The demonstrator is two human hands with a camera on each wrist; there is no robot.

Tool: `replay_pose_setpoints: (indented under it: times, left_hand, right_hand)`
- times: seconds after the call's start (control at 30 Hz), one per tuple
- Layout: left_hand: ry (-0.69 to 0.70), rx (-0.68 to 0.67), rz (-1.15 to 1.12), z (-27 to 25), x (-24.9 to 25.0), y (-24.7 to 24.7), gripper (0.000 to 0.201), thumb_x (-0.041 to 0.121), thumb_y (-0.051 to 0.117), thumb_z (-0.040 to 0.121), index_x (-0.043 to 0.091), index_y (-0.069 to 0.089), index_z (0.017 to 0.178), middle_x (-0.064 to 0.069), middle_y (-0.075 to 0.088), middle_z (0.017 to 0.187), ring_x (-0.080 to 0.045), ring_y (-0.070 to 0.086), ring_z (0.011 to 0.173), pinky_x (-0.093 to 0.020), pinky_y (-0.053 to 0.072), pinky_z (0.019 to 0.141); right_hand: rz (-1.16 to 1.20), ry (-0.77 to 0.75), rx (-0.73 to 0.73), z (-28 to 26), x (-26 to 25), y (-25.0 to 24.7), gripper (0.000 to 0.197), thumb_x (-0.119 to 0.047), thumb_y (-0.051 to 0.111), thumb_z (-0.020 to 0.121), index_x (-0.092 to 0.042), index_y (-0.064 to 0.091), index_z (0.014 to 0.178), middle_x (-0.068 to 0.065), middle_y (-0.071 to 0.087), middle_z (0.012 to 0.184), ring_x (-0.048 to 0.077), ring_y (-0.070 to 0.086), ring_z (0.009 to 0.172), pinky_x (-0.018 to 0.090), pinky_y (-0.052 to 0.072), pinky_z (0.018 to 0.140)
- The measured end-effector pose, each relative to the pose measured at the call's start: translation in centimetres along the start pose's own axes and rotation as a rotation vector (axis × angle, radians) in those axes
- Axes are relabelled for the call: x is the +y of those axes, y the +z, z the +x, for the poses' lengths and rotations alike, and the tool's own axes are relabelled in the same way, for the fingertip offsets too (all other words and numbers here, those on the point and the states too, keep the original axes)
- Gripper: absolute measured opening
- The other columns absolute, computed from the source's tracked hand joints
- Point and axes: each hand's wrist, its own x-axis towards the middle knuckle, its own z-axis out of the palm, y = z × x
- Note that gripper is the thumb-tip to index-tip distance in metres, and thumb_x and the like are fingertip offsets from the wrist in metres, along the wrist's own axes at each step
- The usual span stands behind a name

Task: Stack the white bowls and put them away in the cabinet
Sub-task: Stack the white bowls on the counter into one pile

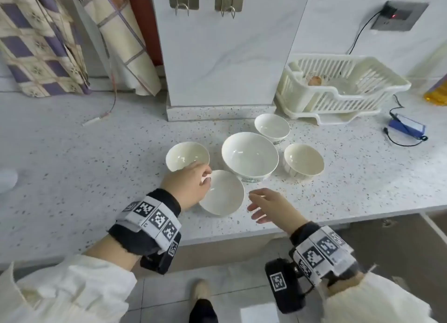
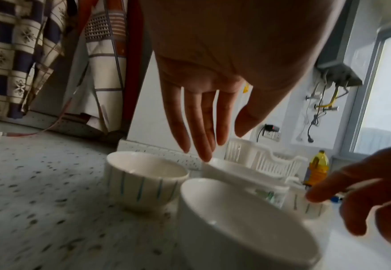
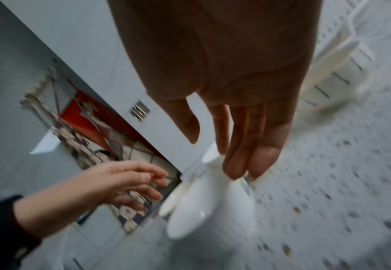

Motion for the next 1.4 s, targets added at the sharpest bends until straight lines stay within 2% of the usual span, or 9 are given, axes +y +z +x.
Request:
replay_pose_setpoints:
  times: [0.17,0.33,0.43,0.67,0.77,0.9,1.03,1.27,1.4]
  left_hand:
    - [-0.031,-0.080,0.091,1.6,-2.3,1.7,0.034,0.025,0.036,0.094,0.019,0.048,0.124,0.007,0.053,0.131,-0.020,0.060,0.098,-0.027,0.039,0.070]
    - [-0.003,-0.100,0.142,2.8,-2.6,2.0,0.035,0.025,0.038,0.093,0.018,0.044,0.126,0.002,0.046,0.132,-0.029,0.064,0.084,-0.038,0.052,0.072]
    - [0.014,-0.129,0.151,3.3,-2.6,1.5,0.037,0.025,0.039,0.093,0.018,0.043,0.128,0.002,0.043,0.137,-0.029,0.063,0.087,-0.032,0.045,0.067]
    - [0.101,0.003,0.014,5.6,-0.7,-1.7,0.027,0.031,0.040,0.092,0.015,0.058,0.105,-0.001,0.065,0.096,-0.024,0.058,0.080,-0.032,0.041,0.062]
    - [0.167,0.063,-0.089,7.8,0.5,-2.4,0.029,0.031,0.039,0.093,0.019,0.054,0.115,0.003,0.063,0.112,-0.016,0.058,0.085,-0.030,0.045,0.070]
    - [0.165,0.021,-0.133,10.8,1.1,-1.4,0.036,0.032,0.039,0.093,0.020,0.044,0.127,0.004,0.050,0.132,-0.017,0.055,0.110,-0.033,0.048,0.083]
    - [0.103,-0.171,-0.114,12.9,1.0,0.5,0.045,0.031,0.039,0.092,0.017,0.036,0.135,-0.002,0.038,0.143,-0.023,0.051,0.117,-0.037,0.047,0.091]
    - [0.083,-0.319,0.009,14.8,0.3,1.8,0.058,0.022,0.039,0.092,0.024,0.014,0.144,-0.008,0.026,0.149,-0.031,0.060,0.097,-0.039,0.052,0.079]
    - [0.069,-0.335,0.010,15.4,0.1,2.4,0.071,0.016,0.038,0.091,0.030,-0.005,0.145,-0.009,0.026,0.150,-0.032,0.060,0.090,-0.038,0.050,0.075]
  right_hand:
    - [-0.024,0.117,-0.058,3.0,1.7,3.3,0.044,-0.027,0.045,0.092,-0.004,0.037,0.130,0.005,0.063,0.073,0.017,0.058,0.057,0.026,0.051,0.058]
    - [-0.092,0.115,-0.043,4.4,1.6,3.8,0.038,-0.006,0.033,0.088,-0.001,0.038,0.125,0.010,0.063,0.064,0.019,0.061,0.051,0.026,0.056,0.055]
    - [-0.198,0.034,-0.028,3.6,0.7,3.2,0.037,-0.006,0.032,0.089,-0.009,0.042,0.124,0.005,0.062,0.068,0.010,0.061,0.046,0.014,0.052,0.049]
    - [-0.194,-0.063,0.082,2.6,-3.5,-0.7,0.024,-0.011,0.036,0.091,-0.008,0.053,0.107,0.018,0.070,0.075,0.015,0.062,0.048,0.020,0.056,0.055]
    - [-0.153,-0.049,0.193,3.9,-4.8,-2.6,0.021,-0.010,0.036,0.091,-0.002,0.053,0.102,0.009,0.063,0.052,0.020,0.061,0.045,0.033,0.058,0.059]
    - [-0.149,0.022,0.289,6.4,-5.6,-4.2,0.024,-0.004,0.034,0.089,0.005,0.052,0.102,0.011,0.059,0.050,0.008,0.052,0.029,0.019,0.048,0.037]
    - [-0.179,0.096,0.313,8.5,-5.4,-4.7,0.023,-0.003,0.034,0.088,0.001,0.052,0.101,0.012,0.060,0.054,0.006,0.050,0.027,0.017,0.043,0.031]
    - [-0.307,0.187,0.225,10.7,-4.7,-4.7,0.016,-0.002,0.034,0.087,0.000,0.050,0.086,0.013,0.060,0.049,0.013,0.051,0.027,0.019,0.044,0.033]
    - [-0.360,0.242,0.180,11.6,-4.3,-4.5,0.019,-0.004,0.035,0.087,-0.006,0.044,0.071,0.001,0.049,0.023,0.007,0.046,0.019,0.016,0.039,0.031]
